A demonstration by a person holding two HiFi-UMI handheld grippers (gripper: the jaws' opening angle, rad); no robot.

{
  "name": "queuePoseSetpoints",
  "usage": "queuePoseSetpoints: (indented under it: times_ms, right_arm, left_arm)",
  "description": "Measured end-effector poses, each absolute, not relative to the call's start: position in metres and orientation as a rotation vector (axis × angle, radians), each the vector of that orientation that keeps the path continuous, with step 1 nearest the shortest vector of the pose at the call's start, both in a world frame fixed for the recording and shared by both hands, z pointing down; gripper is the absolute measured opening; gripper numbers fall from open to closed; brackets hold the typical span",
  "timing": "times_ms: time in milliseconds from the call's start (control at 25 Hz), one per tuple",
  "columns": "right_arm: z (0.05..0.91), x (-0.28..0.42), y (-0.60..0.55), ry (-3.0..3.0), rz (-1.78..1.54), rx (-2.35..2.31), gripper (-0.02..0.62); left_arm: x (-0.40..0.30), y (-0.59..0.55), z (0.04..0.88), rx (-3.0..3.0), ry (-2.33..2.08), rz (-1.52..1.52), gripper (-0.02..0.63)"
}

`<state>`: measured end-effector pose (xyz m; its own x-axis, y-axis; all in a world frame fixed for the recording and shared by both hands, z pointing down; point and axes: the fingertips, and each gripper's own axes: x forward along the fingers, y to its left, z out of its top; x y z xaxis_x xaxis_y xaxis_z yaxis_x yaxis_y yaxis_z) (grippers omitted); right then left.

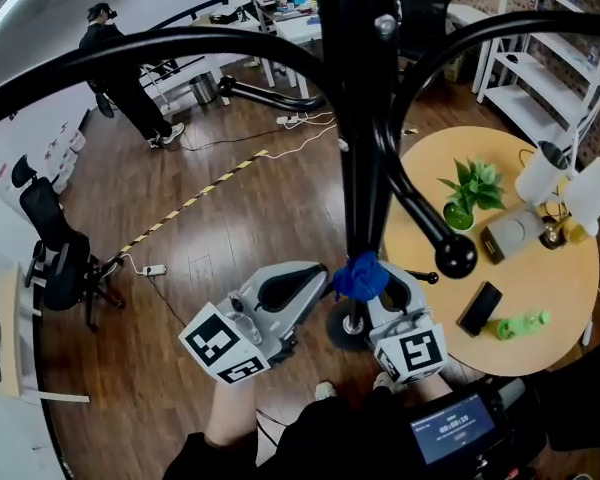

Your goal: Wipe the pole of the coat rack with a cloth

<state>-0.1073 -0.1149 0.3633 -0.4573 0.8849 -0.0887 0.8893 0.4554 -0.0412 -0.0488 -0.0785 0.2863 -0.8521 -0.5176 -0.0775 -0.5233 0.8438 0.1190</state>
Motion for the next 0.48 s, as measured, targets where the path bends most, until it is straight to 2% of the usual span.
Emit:
queuePoseSetpoints:
  times_ms: [240,480]
  right_arm:
    - [0.448,-0.107,-0.112,2.840,0.012,1.681,0.048]
    - [0.447,-0.107,-0.115,2.882,-0.060,1.692,0.048]
  left_arm:
    - [-0.049,-0.078,0.301,-0.818,3.015,0.247,0.000]
    - [-0.045,-0.078,0.305,-0.814,3.038,0.245,0.000]
